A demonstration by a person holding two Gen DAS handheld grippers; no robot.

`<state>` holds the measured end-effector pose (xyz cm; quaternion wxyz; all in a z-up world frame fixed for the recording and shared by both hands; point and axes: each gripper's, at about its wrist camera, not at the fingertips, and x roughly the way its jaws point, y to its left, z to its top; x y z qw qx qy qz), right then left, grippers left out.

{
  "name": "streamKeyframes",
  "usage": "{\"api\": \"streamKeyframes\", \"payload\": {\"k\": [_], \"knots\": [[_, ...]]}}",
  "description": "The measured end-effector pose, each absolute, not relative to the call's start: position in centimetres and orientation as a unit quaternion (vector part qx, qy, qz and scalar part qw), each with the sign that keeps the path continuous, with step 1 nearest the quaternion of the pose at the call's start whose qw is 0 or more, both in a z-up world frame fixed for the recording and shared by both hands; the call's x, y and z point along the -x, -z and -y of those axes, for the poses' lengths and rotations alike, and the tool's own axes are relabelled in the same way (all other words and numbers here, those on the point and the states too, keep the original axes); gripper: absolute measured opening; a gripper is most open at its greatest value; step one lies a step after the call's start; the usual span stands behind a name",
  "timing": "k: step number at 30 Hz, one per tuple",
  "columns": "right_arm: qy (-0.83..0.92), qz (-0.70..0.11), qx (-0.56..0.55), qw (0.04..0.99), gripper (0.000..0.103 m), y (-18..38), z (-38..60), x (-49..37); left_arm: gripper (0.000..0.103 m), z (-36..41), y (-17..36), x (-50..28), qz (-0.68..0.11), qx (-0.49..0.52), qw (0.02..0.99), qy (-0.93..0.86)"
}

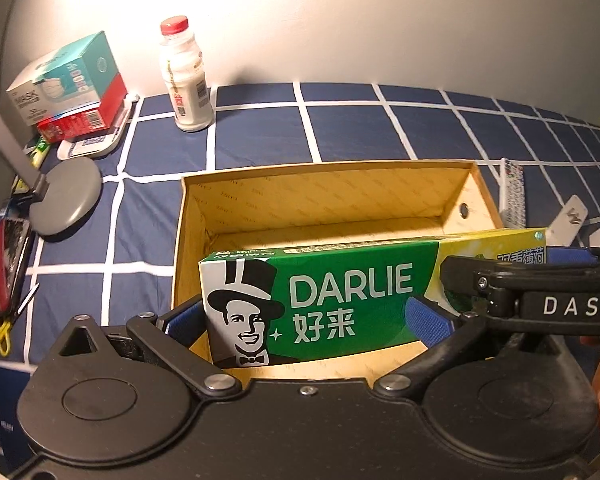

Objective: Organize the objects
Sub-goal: 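Lift the toothpaste box with the left tool and carry it over the cardboard box, then lower the toothpaste box into the cardboard box and open the left tool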

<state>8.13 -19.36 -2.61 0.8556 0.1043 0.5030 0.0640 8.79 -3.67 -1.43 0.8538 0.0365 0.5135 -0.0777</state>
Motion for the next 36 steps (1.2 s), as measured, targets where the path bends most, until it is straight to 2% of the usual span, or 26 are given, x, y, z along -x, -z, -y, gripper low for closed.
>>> {"api": "streamKeyframes", "payload": {"k": [13,36], "knots": [[-0.058,-0.542,-0.097,0.833,0.102,8.0,18.5,-14.4,0.103,2.7,6.8,-14.7,-0.552,-0.022,0.829,0.081],[-0.051,-0.561,-0.088,0.822,0.100,11.3,17.7,-19.5,0.103,2.1,10.1,-19.4,-0.571,-0.023,0.818,0.069]]}}
